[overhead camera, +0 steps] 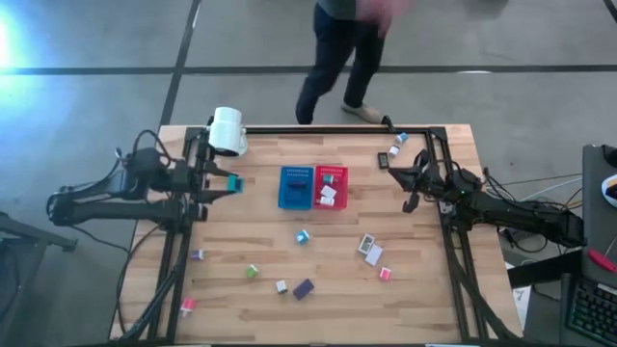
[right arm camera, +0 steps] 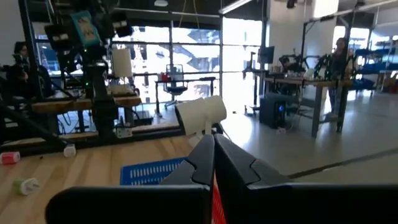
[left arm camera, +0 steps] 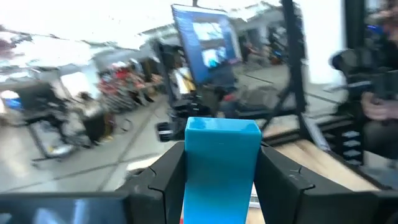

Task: Pick & Place Office items
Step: Put the light blue digital clock into the blue bin

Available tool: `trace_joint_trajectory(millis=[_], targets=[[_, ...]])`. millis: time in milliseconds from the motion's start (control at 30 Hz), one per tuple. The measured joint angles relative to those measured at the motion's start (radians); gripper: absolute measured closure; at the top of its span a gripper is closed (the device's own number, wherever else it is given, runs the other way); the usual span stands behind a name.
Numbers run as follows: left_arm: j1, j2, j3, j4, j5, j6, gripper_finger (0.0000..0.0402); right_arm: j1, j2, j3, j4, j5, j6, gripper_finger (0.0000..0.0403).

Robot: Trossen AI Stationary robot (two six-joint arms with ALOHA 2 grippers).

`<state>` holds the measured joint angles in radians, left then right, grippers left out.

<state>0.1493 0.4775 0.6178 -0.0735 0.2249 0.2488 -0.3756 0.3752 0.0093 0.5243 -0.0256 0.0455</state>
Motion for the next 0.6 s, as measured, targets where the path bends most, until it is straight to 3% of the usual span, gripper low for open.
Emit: trace_joint_trajectory(millis=[267, 600], targets=[[0.003, -0.165, -0.290, 0.220, -0.012, -0.035, 0.0249, 0.000, -0.002, 0.000, 0.004, 0.001, 0.003, 0.0394], [0.003, -0.360, -0.479, 0.229, -0.055, -0.121, 0.0249, 0.000, -0.001, 0.000, 0.006, 0.001, 0.026, 0.0394]])
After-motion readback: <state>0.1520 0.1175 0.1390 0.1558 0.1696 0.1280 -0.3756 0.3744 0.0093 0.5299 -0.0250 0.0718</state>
